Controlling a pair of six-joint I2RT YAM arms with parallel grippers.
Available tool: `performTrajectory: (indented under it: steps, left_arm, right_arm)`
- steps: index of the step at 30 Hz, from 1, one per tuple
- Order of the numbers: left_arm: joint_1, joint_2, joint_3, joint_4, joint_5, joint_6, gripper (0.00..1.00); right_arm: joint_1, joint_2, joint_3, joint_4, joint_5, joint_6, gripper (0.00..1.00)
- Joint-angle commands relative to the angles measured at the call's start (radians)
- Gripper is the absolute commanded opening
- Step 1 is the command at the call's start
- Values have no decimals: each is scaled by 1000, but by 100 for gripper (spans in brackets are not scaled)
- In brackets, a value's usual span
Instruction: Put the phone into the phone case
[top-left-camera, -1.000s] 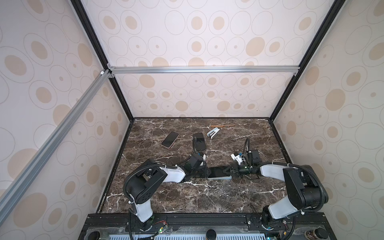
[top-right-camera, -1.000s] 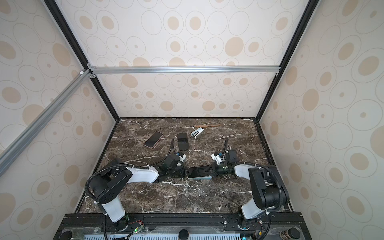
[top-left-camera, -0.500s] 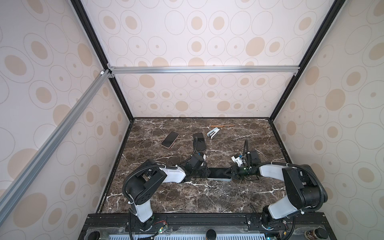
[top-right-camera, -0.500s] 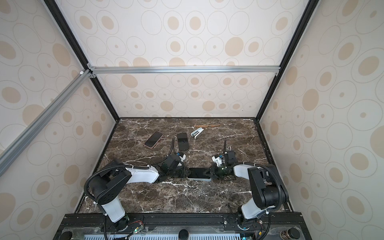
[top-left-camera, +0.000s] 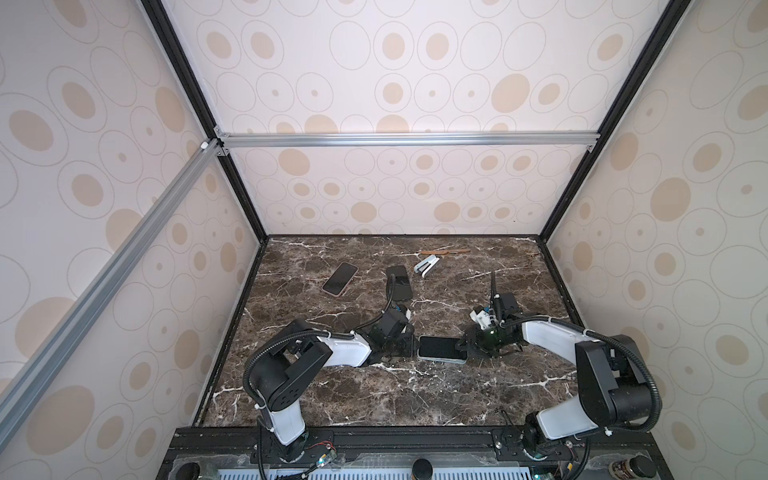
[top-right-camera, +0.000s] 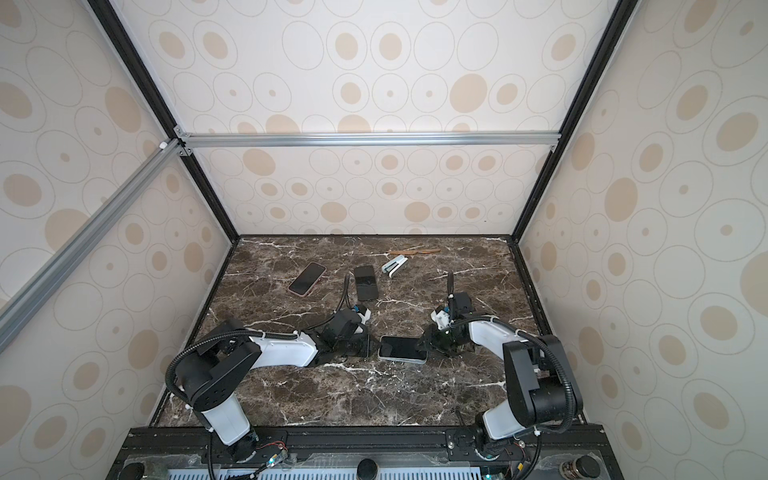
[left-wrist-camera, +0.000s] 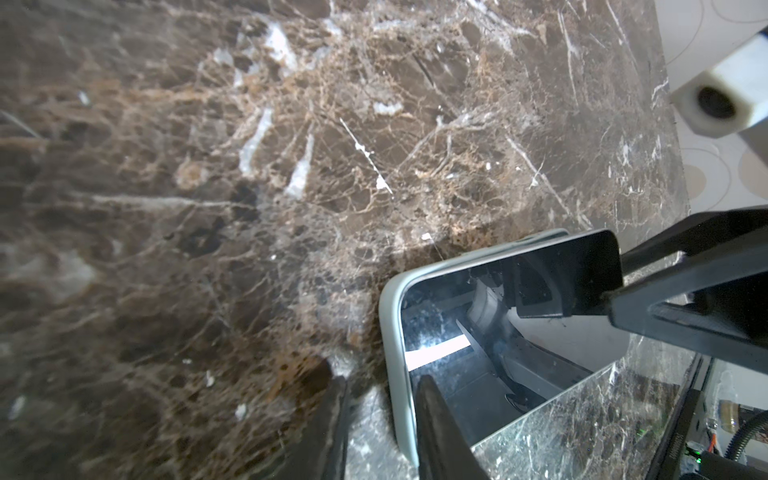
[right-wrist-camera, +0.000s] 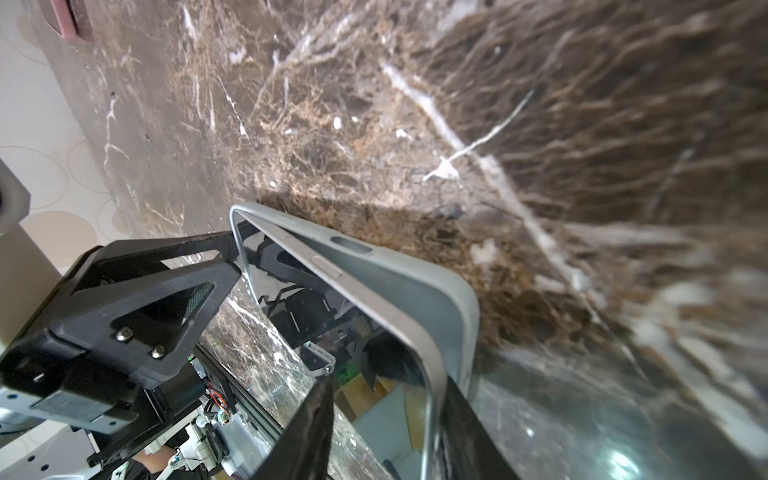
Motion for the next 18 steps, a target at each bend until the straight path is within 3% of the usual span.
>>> performTrajectory:
  steps: [1, 8, 18]
  left_arm:
    - [-3, -10, -24, -105, -9, 20, 29]
    - [-6, -28, 8, -89, 36, 33, 29]
    - [-11, 34, 82, -84, 91, 57, 29]
  right_arm:
    - [6, -44, 39, -103, 41, -41, 43]
    - [5, -79, 37, -155, 136, -76, 44]
    - [5, -18, 1, -102, 83, -58, 34]
